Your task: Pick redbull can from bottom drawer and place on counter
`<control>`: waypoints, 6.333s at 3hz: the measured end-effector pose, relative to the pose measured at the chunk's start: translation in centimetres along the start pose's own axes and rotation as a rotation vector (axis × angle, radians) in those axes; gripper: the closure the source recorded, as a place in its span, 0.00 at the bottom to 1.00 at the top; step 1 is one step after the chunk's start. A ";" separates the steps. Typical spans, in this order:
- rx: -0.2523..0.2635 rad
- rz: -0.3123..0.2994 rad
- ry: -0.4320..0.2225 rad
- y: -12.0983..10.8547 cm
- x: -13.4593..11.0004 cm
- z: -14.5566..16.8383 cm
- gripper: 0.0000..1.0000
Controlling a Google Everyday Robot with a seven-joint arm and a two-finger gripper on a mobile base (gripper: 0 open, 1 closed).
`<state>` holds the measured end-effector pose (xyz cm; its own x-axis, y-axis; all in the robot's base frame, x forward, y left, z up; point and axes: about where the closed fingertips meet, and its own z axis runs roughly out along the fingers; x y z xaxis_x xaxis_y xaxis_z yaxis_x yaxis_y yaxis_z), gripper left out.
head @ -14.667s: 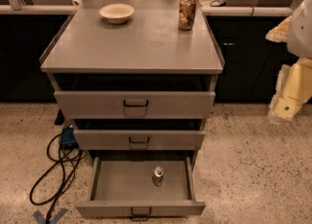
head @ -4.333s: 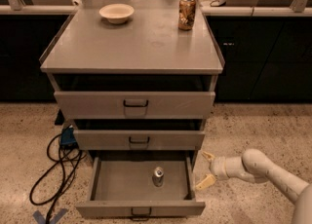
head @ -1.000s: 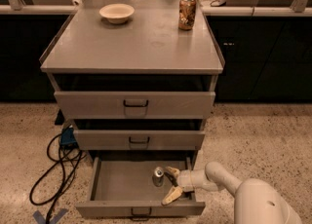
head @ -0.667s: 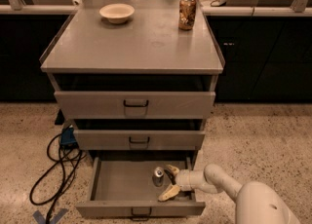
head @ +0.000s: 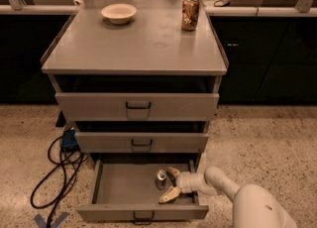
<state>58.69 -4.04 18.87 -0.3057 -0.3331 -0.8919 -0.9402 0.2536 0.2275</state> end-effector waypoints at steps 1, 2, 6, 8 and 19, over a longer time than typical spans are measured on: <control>0.076 -0.014 -0.018 -1.4 0.8 1.5 0.00; 0.040 -0.011 -0.021 -0.7 1.0 3.2 0.00; 0.038 -0.011 -0.021 -0.7 1.0 3.2 0.60; 0.031 -0.024 -0.006 -0.8 0.1 2.0 1.00; 0.529 -0.461 0.156 -7.6 -32.9 -39.8 1.00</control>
Offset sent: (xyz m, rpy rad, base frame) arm 0.0075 0.0042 -0.0118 -0.0011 -0.0269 -0.0430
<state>69.91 -31.19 62.04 0.0497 -0.6286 -0.7761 -0.7919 0.4487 -0.4141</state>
